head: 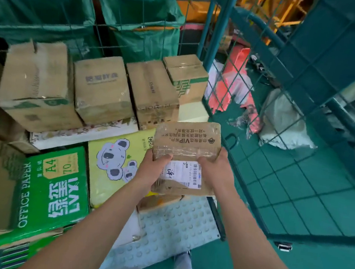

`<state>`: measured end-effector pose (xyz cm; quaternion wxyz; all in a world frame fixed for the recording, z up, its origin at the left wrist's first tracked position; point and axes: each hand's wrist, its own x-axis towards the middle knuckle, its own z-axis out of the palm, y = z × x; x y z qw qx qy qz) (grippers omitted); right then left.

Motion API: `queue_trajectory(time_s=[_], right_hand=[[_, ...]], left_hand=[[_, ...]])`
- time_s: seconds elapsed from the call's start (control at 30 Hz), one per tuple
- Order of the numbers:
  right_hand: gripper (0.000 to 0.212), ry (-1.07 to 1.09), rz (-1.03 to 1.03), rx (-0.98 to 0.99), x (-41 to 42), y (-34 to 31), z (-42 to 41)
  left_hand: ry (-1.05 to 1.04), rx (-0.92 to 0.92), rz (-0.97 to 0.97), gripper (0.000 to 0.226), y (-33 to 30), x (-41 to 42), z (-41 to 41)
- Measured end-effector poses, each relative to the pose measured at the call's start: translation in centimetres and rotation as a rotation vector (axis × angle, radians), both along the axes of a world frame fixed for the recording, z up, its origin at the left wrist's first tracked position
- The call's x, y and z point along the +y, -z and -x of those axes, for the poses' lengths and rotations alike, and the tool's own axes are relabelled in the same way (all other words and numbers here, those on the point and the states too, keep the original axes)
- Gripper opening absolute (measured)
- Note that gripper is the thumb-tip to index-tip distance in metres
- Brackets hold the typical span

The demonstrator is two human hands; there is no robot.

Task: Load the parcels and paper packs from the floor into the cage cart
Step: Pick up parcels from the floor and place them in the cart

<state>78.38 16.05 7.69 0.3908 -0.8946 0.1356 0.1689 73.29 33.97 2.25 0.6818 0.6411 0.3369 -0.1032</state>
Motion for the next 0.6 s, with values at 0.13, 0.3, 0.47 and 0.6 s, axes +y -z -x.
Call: queue_trajectory(time_s=[0.13,0.3,0.47,0.6], right_hand=[[0.068,-0.068,0.075,-0.032,-2.4,-0.2,-5.6],[0.074,-0.148,0.106,-0.113,-5.1,-0.4,-13.1],[0.073,-0.234,0.133,-0.149,-5.7,-0.3,-18.2],[0.077,-0.280,0.105,-0.168,-4.8,-0.4,-21.1]], left_hand=[[0.027,0.017,-0.031,0.051,-0.8,-2.5,-5.3],[0.040,0.044,-0.088,0.061,-1.5,-4.8,-12.1],[-0.038,0.057,-0.129,0.081,-1.2,-5.0,-16.9],[-0.107,0.016,-0.132,0.052,-2.0,-4.6,-19.3]])
